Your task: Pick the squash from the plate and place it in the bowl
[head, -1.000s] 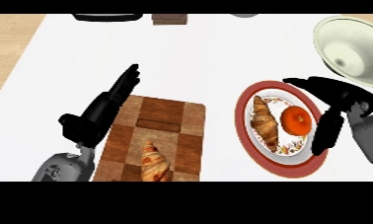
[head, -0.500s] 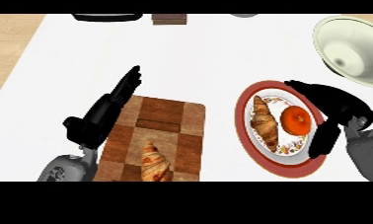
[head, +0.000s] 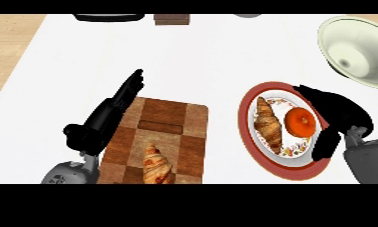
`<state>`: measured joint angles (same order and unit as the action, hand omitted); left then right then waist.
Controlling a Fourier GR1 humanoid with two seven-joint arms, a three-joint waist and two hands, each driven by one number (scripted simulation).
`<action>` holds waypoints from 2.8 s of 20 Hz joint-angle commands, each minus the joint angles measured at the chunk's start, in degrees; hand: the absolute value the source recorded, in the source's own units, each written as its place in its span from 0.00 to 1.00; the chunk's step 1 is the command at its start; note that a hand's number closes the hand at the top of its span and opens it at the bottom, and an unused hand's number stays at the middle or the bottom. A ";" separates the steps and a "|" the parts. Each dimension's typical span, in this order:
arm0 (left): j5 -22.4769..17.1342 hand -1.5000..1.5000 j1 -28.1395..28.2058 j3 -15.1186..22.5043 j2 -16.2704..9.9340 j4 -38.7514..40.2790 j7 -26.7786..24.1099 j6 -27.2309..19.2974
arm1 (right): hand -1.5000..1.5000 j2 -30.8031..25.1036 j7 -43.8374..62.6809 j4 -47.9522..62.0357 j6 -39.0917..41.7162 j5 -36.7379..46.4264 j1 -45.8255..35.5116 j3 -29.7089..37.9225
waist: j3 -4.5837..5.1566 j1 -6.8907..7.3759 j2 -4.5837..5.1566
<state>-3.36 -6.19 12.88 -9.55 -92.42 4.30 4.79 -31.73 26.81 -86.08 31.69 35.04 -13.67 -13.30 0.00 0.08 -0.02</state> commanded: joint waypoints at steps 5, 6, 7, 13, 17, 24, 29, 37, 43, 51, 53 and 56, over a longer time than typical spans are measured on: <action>-1.99 0.50 -4.14 -6.55 -1.41 3.85 -0.17 4.99 | 0.00 4.00 -4.76 8.92 -0.25 4.74 -2.50 2.48 | 0.00 0.08 0.08; 2.22 0.50 -2.23 -1.33 3.49 2.27 0.84 0.44 | 0.00 5.58 -5.50 12.19 -2.21 7.97 -3.41 0.58 | -0.01 0.18 0.08; 1.27 0.50 -0.66 -2.97 1.17 -1.35 2.42 2.48 | 0.00 5.77 -7.07 11.68 -3.62 8.67 -0.92 1.49 | -0.01 0.13 0.02; 1.76 0.50 1.38 -3.13 2.73 -2.33 1.57 4.25 | 0.00 5.77 -12.13 12.37 -4.72 10.70 0.61 5.07 | 0.00 0.03 -0.01; 2.05 0.50 -0.34 -3.67 2.58 -2.39 3.31 4.02 | 1.00 5.74 -21.88 22.15 -9.19 11.54 -5.91 5.19 | -0.04 0.52 0.09; 5.45 0.50 1.56 -3.53 4.35 1.57 -2.08 4.05 | 1.00 10.39 -22.93 24.59 -17.44 17.16 -4.34 5.72 | -0.01 0.16 0.04; 4.04 0.50 -1.63 -2.39 4.95 3.02 -2.01 5.86 | 1.00 16.61 2.14 38.44 -16.20 16.37 -25.61 15.43 | -0.04 3.57 1.05; 4.68 0.50 -1.45 -1.95 6.39 0.97 -0.78 4.18 | 1.00 13.17 9.24 54.95 -28.85 23.95 -37.29 17.22 | -0.07 3.39 1.01; 3.68 0.50 -2.25 -4.30 3.78 2.48 -0.70 6.26 | 1.00 11.55 13.72 56.02 -40.79 29.81 -43.26 15.93 | -0.04 2.72 0.91; 3.79 0.50 -2.85 -4.93 4.54 2.55 0.52 5.24 | 1.00 10.88 16.12 51.67 -56.21 29.09 -49.00 20.45 | -0.03 1.36 0.46; 5.48 0.50 -0.93 -3.36 5.49 1.43 -0.84 4.10 | 1.00 7.88 13.79 55.29 -58.59 28.04 -49.63 22.92 | -0.04 1.82 0.62; 5.39 0.50 0.82 -3.09 5.69 1.01 -0.90 4.41 | 1.00 4.97 11.83 57.99 -56.15 27.58 -49.42 23.69 | -0.02 1.16 0.36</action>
<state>1.48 -7.91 9.05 -4.32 -90.54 4.36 9.47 -22.64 41.08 -30.39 -24.79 63.59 -62.40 8.44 -0.02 1.72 0.53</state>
